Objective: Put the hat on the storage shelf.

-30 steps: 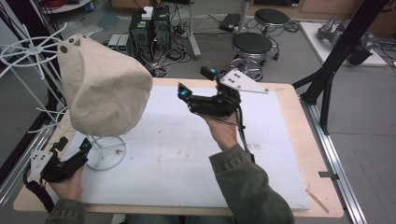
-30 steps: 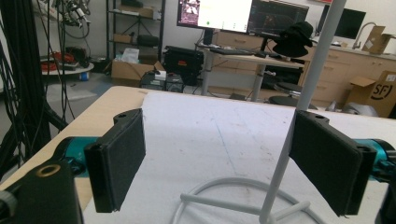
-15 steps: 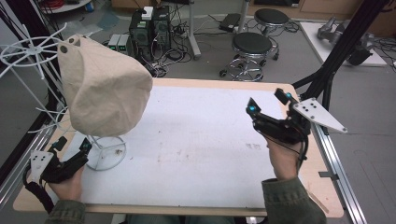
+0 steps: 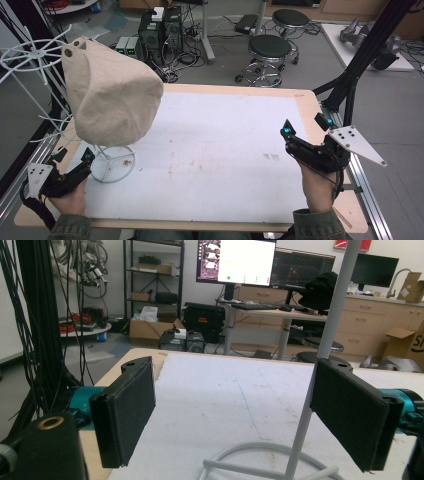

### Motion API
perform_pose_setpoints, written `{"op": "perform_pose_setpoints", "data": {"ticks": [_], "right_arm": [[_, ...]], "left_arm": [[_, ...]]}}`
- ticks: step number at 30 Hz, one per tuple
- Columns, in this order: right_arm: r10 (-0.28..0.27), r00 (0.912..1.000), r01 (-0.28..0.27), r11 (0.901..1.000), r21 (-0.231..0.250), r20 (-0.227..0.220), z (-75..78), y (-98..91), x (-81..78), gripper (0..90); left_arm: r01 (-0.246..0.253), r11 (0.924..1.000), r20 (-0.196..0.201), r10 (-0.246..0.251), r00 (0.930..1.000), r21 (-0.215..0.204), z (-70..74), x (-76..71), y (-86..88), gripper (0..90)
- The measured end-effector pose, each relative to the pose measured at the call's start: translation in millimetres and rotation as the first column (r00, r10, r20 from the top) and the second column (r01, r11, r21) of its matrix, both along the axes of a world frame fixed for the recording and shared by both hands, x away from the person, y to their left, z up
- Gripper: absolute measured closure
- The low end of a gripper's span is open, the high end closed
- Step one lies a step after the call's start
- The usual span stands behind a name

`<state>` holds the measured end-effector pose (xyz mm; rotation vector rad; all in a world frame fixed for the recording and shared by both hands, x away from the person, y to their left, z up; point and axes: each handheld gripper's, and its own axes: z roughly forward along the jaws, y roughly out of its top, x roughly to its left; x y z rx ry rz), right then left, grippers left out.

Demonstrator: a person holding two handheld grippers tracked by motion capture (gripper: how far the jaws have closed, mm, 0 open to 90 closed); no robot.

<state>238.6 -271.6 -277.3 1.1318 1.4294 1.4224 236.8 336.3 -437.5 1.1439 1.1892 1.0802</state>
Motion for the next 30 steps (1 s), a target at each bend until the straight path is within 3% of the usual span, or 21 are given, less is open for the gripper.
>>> {"op": "perform_pose_setpoints", "data": {"ticks": [5, 7, 14, 16, 23, 30], "right_arm": [[-0.011, 0.9986, 0.012, 0.9994, 0.031, -0.051, -18.6, -2.4, 5.4, 10.7], [-0.012, 0.9986, 0.015, 0.9987, 0.050, -0.052, -29.0, -4.2, 7.9, 10.8], [-0.037, 0.9911, 0.048, 0.9953, 0.084, -0.128, -64.5, -13.5, 18.5, 10.8], [-0.057, 0.9886, 0.068, 0.9946, 0.078, -0.140, -75.1, -16.0, 20.1, 10.7], [-0.121, 0.9879, 0.125, 0.9918, 0.029, -0.096, -98.3, -16.8, 17.2, 10.8], [-0.152, 0.9807, 0.154, 0.9881, 0.002, -0.123, -123.3, -17.8, 18.2, 10.8]], "left_arm": [[0.000, 1.0000, 0.001, 0.000, 1.0000, 0.000, 0.1, 0.2, -0.3, 18.6], [0.003, 1.0000, -0.002, -0.003, 1.0000, 0.002, -0.1, 0.2, -0.5, 18.7], [0.001, 1.0000, 0.001, -0.001, 1.0000, 0.001, -0.7, 0.1, -1.0, 18.6], [0.000, 1.0000, 0.001, 0.000, 1.0000, 0.001, -0.8, 0.0, -1.0, 18.6], [0.006, 1.0000, -0.002, -0.006, 1.0000, 0.005, -1.2, -0.7, -2.4, 18.6], [0.011, 0.9999, -0.002, -0.011, 0.9999, 0.002, -1.4, -3.0, -2.6, 18.6]]}}
